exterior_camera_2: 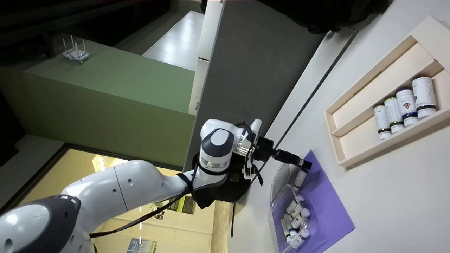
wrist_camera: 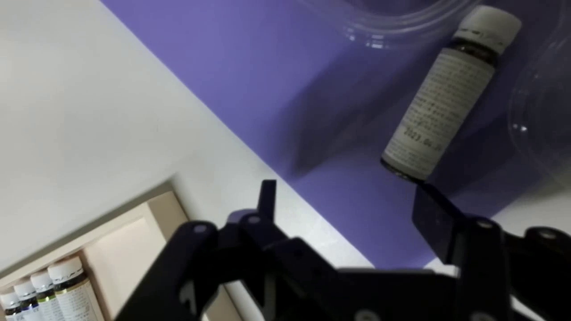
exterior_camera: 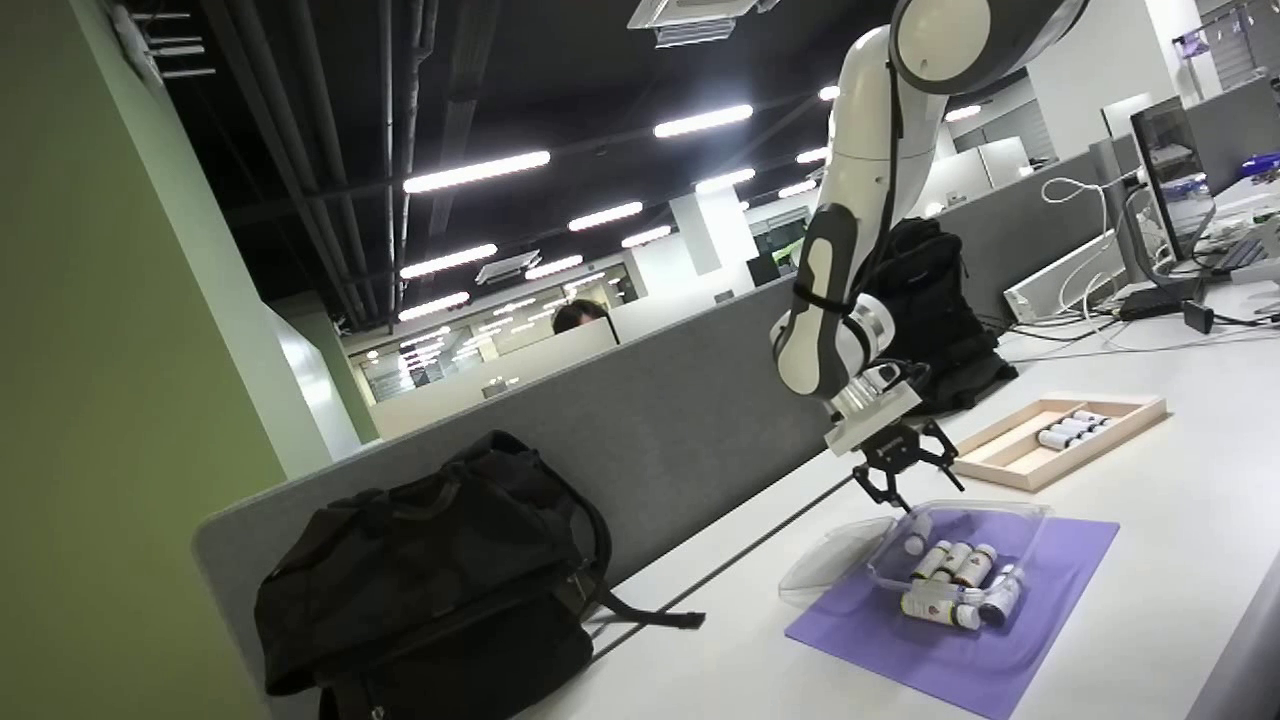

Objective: Get the object from the purple paper and put it in the colourless box

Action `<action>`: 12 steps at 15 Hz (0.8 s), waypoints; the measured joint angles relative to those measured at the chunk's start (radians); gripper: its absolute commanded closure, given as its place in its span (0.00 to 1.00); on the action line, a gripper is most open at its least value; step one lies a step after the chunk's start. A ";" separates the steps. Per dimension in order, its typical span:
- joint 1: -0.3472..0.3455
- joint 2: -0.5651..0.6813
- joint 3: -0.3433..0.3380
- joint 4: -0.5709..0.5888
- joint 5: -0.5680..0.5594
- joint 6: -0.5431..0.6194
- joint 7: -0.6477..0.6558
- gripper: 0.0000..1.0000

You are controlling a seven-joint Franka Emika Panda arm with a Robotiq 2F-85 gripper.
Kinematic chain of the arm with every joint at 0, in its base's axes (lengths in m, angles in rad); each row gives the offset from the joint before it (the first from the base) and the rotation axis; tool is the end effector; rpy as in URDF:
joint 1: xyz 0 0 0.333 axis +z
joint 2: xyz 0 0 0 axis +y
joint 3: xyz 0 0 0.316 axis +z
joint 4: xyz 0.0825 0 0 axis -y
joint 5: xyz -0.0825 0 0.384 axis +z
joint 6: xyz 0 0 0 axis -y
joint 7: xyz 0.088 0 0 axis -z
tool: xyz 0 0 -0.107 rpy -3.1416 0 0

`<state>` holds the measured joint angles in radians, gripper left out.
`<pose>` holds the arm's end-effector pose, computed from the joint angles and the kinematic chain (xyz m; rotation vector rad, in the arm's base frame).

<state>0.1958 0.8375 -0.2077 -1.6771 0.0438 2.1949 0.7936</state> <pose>0.6356 0.0009 0.1008 2.6626 -1.1147 -0.3329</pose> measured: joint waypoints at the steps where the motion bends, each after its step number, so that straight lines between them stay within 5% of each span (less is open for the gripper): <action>1: 0.000 0.000 0.005 -0.002 0.000 0.000 0.016 0.00; 12: 0.014 -0.010 0.051 -0.071 -0.003 0.192 0.056 0.00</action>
<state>0.2101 0.8274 -0.1566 -1.7477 0.0407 2.3870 0.8500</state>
